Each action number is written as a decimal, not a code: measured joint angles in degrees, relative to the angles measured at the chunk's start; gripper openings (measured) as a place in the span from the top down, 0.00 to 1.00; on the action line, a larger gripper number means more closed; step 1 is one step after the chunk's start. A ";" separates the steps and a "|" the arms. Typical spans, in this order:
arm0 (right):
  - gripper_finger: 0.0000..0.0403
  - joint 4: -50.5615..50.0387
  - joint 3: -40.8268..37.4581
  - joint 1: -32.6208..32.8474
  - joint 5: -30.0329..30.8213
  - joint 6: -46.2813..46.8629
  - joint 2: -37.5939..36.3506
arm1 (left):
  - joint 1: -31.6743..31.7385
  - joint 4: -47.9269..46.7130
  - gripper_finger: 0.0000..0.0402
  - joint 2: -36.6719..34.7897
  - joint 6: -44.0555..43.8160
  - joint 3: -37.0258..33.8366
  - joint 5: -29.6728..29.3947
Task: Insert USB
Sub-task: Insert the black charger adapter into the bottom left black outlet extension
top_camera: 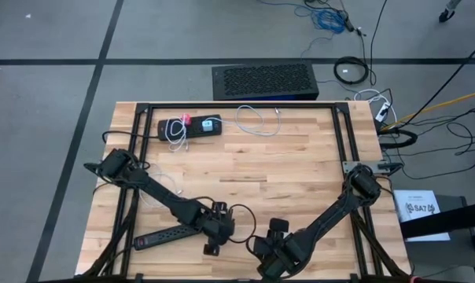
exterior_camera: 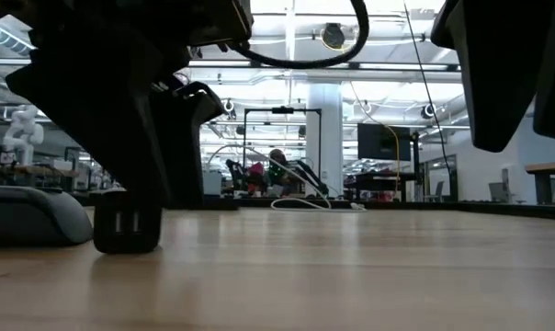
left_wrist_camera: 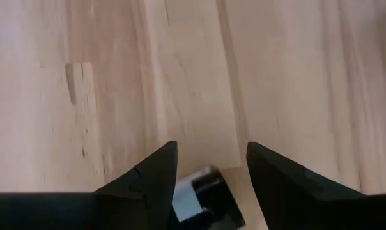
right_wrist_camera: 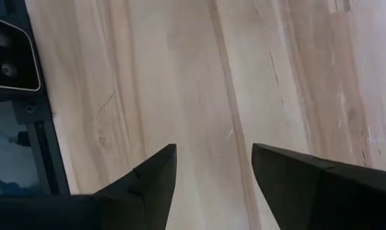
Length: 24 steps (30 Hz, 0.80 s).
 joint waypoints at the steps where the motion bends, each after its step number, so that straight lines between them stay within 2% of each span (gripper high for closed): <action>1: 0.52 0.01 0.00 0.00 0.01 0.00 0.00 | 0.00 0.04 0.51 -0.02 0.50 0.00 0.09; 8: 0.52 0.04 0.00 0.00 0.00 0.02 0.00 | -0.45 -3.90 0.51 -4.77 7.48 -0.02 -0.07; 11: 0.52 0.06 0.00 0.26 0.02 0.02 0.00 | -1.38 -8.83 0.51 -7.27 13.94 -0.02 -1.12; 15: 0.52 0.16 0.00 0.52 0.02 0.11 0.00 | -3.50 -11.85 0.51 -8.03 26.02 -0.02 -5.78; 18: 0.52 0.43 0.00 0.55 -0.01 0.33 0.00 | -3.99 -11.75 0.51 -7.10 34.44 -0.27 -7.05; 24: 0.52 0.57 0.00 0.72 0.00 0.48 0.00 | -3.04 -8.40 0.51 -6.07 42.31 -0.31 -5.47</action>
